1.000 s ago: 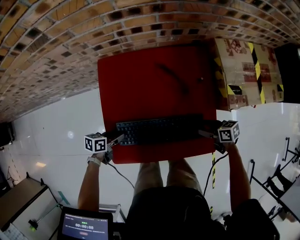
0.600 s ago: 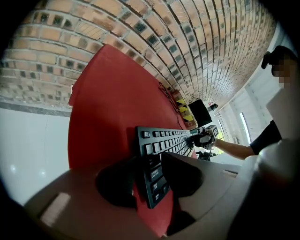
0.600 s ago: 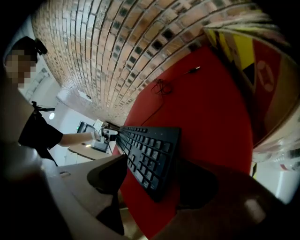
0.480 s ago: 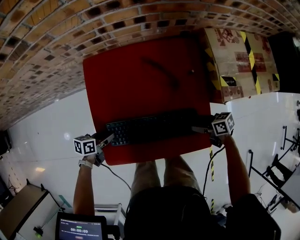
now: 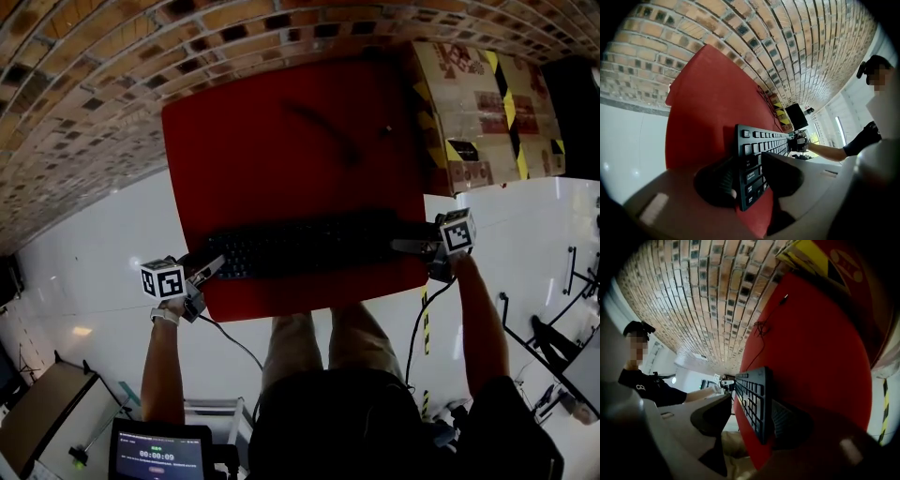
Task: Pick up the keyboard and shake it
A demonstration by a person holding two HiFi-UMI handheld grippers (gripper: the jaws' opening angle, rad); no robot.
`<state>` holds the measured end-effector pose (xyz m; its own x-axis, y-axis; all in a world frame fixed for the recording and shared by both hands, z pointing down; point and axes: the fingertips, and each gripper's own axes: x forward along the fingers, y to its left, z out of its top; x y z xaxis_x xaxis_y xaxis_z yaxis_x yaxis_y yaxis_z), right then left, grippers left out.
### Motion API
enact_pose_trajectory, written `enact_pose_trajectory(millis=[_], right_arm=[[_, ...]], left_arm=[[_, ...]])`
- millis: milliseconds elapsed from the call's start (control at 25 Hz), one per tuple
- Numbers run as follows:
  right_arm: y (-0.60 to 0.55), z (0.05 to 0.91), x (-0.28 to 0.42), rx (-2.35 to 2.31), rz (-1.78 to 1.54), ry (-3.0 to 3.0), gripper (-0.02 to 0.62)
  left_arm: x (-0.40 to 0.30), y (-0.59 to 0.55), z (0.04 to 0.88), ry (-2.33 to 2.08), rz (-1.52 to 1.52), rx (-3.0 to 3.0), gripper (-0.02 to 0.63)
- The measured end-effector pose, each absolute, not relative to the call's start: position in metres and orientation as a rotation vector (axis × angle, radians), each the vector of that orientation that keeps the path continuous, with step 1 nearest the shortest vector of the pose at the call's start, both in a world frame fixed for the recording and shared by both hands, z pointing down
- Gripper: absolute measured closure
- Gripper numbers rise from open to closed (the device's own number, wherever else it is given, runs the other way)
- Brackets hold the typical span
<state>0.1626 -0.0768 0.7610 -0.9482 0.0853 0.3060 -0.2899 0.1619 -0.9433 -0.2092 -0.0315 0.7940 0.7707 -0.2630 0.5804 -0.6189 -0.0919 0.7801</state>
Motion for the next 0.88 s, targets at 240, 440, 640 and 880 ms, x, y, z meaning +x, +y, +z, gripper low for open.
enact_pose_trajectory(millis=[240,440,640,880], right_arm=[[-0.081,0.758,0.159,0.230,1.815,-2.271,0.401],[-0.080,0.763,0.158,0.265,1.598,-2.289,0.400],[-0.082,0.773,0.158,0.315,1.368,-2.286,0.400],[-0.088,0.761,0.155,0.260,1.658,-2.312,0.448]], left_arm=[[-0.210,-0.029,0.788,-0.726,0.283,1.764,0.428],[-0.207,-0.013,0.777,-0.636,0.198,1.805,0.446],[-0.205,-0.013,0.775,-0.665,0.286,1.919,0.449],[-0.211,-0.017,0.781,-0.759,0.334,1.938,0.437]])
